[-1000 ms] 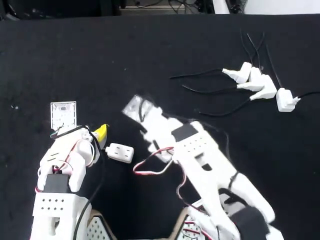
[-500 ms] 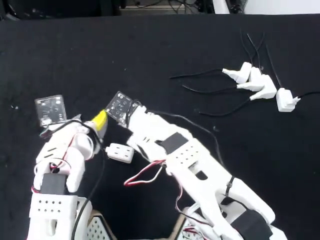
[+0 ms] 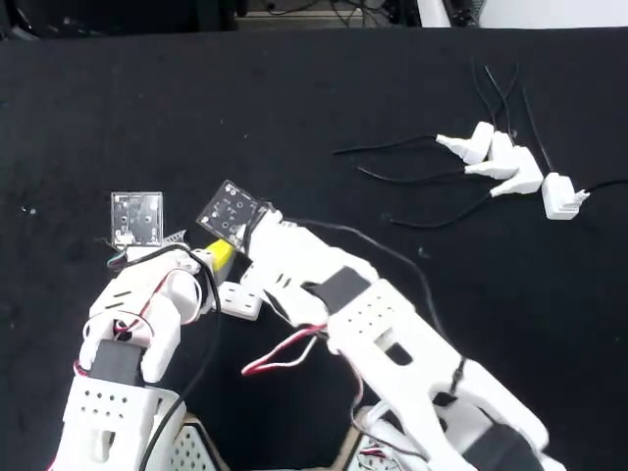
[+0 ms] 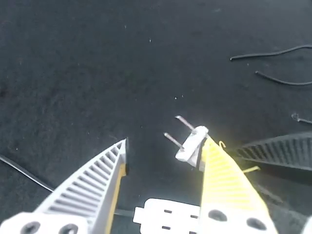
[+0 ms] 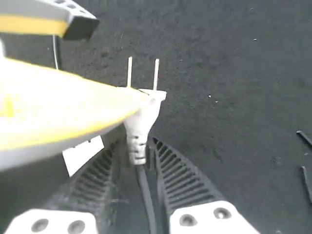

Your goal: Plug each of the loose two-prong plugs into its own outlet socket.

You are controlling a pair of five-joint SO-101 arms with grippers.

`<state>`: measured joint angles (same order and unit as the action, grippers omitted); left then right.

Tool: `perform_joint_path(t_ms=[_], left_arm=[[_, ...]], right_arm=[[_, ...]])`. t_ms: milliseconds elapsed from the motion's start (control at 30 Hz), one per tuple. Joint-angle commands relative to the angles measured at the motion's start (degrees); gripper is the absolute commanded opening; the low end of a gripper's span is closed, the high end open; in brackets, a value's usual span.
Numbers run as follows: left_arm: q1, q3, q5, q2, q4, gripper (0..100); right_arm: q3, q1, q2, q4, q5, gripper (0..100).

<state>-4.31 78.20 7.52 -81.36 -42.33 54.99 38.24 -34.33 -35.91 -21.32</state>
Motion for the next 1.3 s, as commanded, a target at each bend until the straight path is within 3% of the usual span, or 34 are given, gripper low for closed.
perform_joint_path(t_ms=[0, 333, 700, 933, 1100, 1267], left_arm=[[-0.5, -0.4, -1.1, -0.4, 0.3, 25], [-0.4, 0.5, -1.1, -0.5, -0.3, 25], [4.4, 1.9, -1.1, -0.5, -0.4, 25], [15.2, -4.1, -1.8, 0.1, -8.9, 25], [21.1, 0.4, -11.0, 0.1, -12.0, 25], [27.6, 4.8, -15.7, 0.0, -12.2, 25]], right_arm=[[-0.4, 0.8, -7.9, -2.4, 0.5, 1.0], [-0.4, 2.9, -10.8, -4.7, 0.5, 1.0], [-0.7, 2.7, -10.8, -5.6, 0.5, 1.0], [-9.4, 2.7, -10.7, -20.8, 0.0, 1.0], [-17.6, 4.7, -10.6, -32.9, -3.4, 1.0], [-20.6, 8.1, -4.6, -34.5, -8.3, 1.0]])
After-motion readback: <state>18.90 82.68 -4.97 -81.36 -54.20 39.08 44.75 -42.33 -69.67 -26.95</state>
